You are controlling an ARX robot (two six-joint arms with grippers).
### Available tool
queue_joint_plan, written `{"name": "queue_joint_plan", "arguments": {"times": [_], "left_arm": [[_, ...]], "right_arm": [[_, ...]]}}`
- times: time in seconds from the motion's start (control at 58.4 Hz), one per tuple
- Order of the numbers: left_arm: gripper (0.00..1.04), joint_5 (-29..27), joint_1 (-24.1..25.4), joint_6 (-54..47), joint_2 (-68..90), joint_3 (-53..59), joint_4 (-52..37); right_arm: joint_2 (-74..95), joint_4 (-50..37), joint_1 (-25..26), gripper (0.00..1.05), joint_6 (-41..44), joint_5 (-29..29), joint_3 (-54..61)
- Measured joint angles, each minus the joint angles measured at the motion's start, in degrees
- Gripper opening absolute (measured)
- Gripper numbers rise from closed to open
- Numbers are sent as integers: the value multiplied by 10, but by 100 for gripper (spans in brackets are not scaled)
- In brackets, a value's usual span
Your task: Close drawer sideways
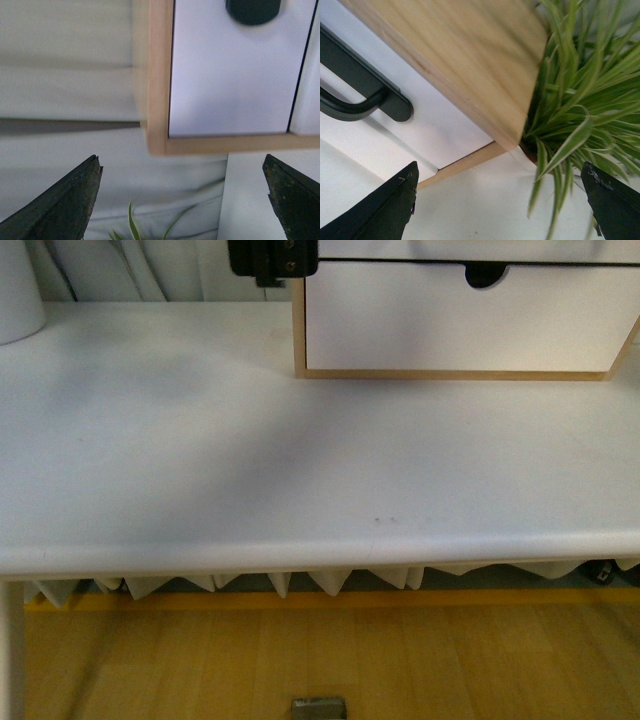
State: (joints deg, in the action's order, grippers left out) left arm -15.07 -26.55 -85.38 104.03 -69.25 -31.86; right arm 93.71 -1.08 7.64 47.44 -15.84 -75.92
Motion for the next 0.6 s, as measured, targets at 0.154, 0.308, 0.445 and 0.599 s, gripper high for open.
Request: {"name": "queue_joint_plan", "arguments": {"times": [0.154,0.308,0.445,0.599], "left_arm": [[98,-3,10,40,-79,89,-17],[98,-9,17,148,-191,200,-1],[98,-9,39,292,-328,320,34],[98,-8,79,389,-466,432,89]], "right_arm": [[-101,-36,2,95,-38,0,94],[-242,-78,-3,95,-95,28,239],[-395,-84,-6,95,-162,67,370],[-532,-52,-4,95,-223,111,461]]}}
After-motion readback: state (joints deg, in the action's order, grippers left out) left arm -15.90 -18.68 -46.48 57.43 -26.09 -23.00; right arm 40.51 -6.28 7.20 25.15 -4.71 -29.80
